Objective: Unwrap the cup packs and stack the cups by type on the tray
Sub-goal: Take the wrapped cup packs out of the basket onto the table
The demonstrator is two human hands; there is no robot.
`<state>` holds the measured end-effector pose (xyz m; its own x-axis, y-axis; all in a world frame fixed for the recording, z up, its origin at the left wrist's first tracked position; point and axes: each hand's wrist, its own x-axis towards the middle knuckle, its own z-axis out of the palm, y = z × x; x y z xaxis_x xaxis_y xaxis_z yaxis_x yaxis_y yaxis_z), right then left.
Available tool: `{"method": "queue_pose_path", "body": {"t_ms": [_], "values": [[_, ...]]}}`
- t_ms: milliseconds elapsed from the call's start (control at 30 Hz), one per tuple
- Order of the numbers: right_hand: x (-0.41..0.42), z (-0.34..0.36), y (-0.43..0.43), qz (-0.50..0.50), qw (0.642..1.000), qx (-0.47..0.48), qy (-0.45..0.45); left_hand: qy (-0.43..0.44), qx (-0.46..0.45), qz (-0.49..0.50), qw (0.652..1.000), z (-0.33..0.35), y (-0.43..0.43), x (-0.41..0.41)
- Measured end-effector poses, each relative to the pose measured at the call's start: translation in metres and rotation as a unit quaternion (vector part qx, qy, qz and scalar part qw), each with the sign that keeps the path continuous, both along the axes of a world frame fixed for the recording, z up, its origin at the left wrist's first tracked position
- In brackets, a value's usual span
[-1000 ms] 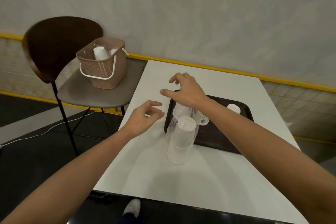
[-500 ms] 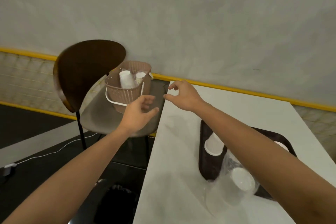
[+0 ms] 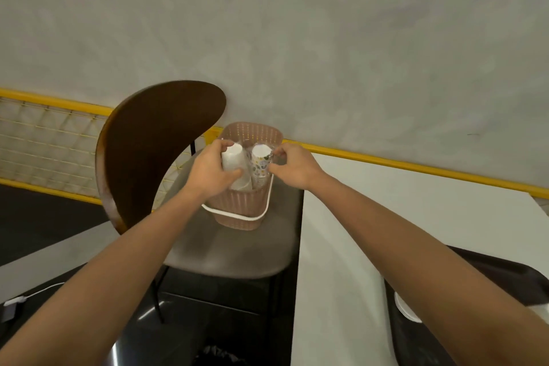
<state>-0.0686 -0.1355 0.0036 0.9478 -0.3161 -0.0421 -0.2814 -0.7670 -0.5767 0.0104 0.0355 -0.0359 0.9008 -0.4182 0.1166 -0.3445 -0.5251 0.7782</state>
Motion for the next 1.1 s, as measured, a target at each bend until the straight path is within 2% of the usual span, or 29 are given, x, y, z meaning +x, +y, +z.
{"method": "queue_pose_path", "body": {"t_ms": [300, 667, 800, 933, 1100], "values": [[0.063, -0.028, 0.009, 0.056, 0.998, -0.026, 0.026, 0.01, 0.105, -0.001, 0.994, -0.024, -0.031, 0.069], [0.113, -0.049, 0.011, 0.063, 0.995, 0.006, 0.073, -0.016, 0.193, -0.044, 0.98, -0.037, -0.048, 0.102], [0.134, -0.061, 0.016, 0.078, 0.991, 0.02, 0.104, -0.028, 0.201, -0.052, 0.978, -0.038, -0.044, 0.107], [0.147, -0.075, 0.021, 0.106, 0.987, -0.017, 0.119, -0.01, 0.167, -0.03, 0.985, -0.036, -0.041, 0.108], [0.153, -0.085, 0.022, 0.081, 0.99, -0.001, 0.114, 0.014, 0.142, -0.025, 0.989, -0.029, -0.038, 0.105]]}}
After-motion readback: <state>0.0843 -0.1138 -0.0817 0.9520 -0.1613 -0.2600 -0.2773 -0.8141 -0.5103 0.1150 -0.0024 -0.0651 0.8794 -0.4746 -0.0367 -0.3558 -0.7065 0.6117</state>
